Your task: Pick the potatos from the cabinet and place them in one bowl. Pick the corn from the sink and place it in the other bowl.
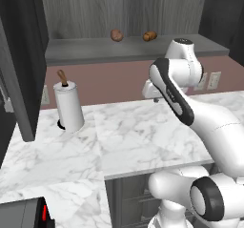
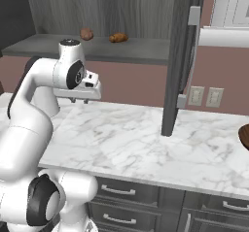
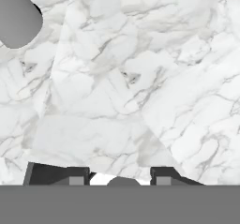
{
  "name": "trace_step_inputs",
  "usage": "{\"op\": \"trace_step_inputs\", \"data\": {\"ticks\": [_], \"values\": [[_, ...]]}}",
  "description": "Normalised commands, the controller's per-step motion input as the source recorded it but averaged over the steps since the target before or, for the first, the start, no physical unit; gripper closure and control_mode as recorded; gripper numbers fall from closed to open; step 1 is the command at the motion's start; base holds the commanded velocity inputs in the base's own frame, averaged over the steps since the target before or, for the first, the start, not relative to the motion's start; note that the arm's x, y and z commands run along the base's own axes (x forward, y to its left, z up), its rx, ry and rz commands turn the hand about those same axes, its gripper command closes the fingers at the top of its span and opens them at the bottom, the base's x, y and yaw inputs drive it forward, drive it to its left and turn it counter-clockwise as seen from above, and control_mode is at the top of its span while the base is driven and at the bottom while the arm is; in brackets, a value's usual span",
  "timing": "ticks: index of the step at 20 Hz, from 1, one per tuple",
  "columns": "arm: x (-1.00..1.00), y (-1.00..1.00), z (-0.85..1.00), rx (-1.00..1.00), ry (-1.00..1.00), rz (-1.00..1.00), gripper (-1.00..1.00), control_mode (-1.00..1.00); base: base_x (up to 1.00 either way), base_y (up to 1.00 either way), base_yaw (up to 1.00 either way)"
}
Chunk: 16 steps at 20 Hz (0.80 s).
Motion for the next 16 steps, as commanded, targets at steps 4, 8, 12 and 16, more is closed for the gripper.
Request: {"op": "trace_step_inputs", "data": {"ticks": [4, 8, 12, 16], "values": [[0.05, 0.00, 0.00, -0.01, -0.03, 0.00, -1.00, -1.00, 0.00, 0.00, 0.00], [-0.33, -0.01, 0.01, -0.05, -0.20, 0.00, -1.00, -1.00, 0.00, 0.00, 0.00], [-0.55, 0.01, 0.21, -0.08, -0.25, 0.00, -1.00, -1.00, 0.00, 0.00, 0.00], [-0.37, 0.00, 0.38, -0.02, -0.29, 0.00, -1.00, -1.00, 0.00, 0.00, 0.00]]}}
